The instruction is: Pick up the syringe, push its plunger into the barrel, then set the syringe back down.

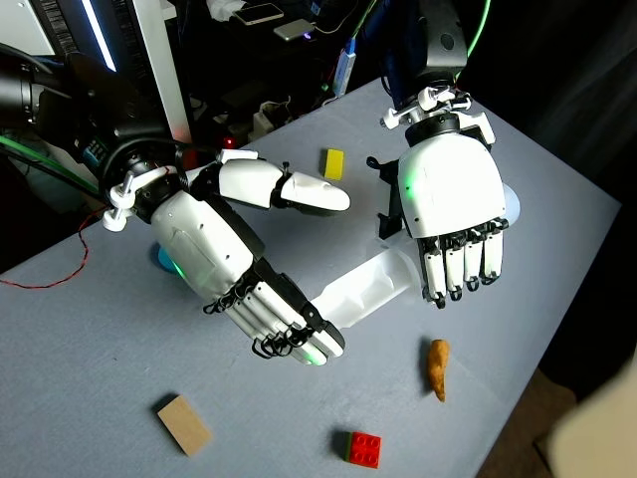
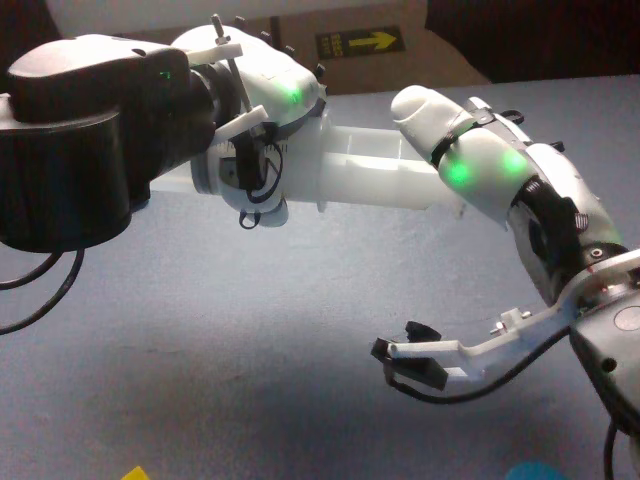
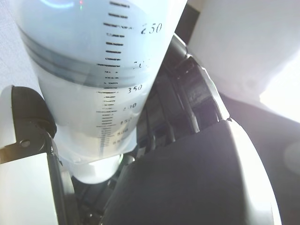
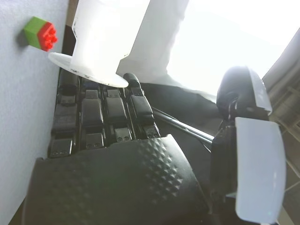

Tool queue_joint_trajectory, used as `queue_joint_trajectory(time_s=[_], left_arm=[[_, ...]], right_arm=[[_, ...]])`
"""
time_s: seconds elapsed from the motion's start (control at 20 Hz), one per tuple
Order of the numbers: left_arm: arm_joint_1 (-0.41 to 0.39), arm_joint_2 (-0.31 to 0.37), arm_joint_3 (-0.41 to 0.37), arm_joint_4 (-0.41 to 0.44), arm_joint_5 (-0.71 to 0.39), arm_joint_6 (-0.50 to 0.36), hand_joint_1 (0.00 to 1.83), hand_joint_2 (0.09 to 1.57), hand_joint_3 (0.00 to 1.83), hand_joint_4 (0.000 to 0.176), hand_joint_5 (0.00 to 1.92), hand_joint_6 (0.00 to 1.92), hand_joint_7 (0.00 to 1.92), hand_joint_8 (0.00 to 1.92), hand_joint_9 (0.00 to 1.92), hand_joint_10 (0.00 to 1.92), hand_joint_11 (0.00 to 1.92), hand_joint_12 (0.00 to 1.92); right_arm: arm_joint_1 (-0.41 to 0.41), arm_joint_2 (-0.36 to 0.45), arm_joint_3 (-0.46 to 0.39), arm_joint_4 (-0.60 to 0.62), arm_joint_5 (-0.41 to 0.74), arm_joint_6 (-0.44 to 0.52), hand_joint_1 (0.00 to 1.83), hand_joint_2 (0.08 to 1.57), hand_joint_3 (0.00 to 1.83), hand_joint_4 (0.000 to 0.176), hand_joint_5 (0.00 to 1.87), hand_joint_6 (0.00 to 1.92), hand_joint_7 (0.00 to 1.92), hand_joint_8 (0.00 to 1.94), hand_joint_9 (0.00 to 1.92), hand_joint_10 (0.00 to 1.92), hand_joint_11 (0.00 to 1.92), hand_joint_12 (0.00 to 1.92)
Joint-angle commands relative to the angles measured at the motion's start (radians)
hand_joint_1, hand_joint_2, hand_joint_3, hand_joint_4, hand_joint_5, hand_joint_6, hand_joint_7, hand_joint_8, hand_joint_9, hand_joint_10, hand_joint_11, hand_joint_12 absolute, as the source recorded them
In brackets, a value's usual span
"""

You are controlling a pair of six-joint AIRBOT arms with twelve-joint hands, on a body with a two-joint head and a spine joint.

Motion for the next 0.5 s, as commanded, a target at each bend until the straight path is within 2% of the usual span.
queue_joint_trajectory(time_s=[0.0, 0.05, 0.1, 0.2, 0.45], left_arm=[[-0.024, -0.011, 0.0, 0.054, 0.046, -0.007, 1.35, 1.2, 0.0, 0.0, 0.82, 1.1, 0.75, 1.34, 0.76, 1.52, 0.61, 1.54], [-0.026, -0.011, 0.002, 0.054, 0.047, -0.007, 1.35, 1.2, 0.0, 0.0, 0.82, 1.08, 0.77, 1.32, 0.76, 1.51, 0.59, 1.56], [-0.028, -0.011, 0.004, 0.054, 0.047, -0.007, 1.35, 1.2, 0.0, 0.0, 0.83, 1.07, 0.77, 1.33, 0.76, 1.51, 0.58, 1.56], [-0.032, -0.011, 0.007, 0.054, 0.047, -0.007, 1.35, 1.21, 0.0, 0.0, 0.79, 1.13, 0.75, 1.35, 0.75, 1.53, 0.58, 1.55], [-0.034, -0.012, 0.007, 0.054, 0.049, -0.007, 1.35, 1.21, 0.0, 0.0, 0.81, 1.1, 0.75, 1.34, 0.75, 1.53, 0.61, 1.54]], right_arm=[[0.02, -0.008, -0.004, -0.119, -0.014, 0.002, 0.23, 0.98, 0.0, 0.0, 0.09, 0.0, 0.06, 0.0, 0.05, 0.0, 0.0, 0.36], [0.027, -0.016, 0.0, -0.119, -0.021, -0.003, 0.27, 0.98, 0.0, 0.0, 0.09, 0.0, 0.07, 0.0, 0.06, 0.0, 0.0, 0.35], [0.033, -0.022, 0.002, -0.12, -0.028, -0.007, 0.27, 0.97, 0.0, 0.0, 0.11, 0.01, 0.08, 0.0, 0.07, 0.01, 0.0, 0.39], [0.042, -0.038, 0.008, -0.12, -0.042, -0.015, 0.27, 0.98, 0.0, 0.0, 0.09, 0.0, 0.07, 0.0, 0.06, 0.0, 0.0, 0.37], [0.06, -0.094, 0.04, -0.12, -0.091, -0.024, 0.26, 0.98, 0.0, 0.0, 0.08, 0.0, 0.06, 0.0, 0.05, 0.0, 0.0, 0.34]])
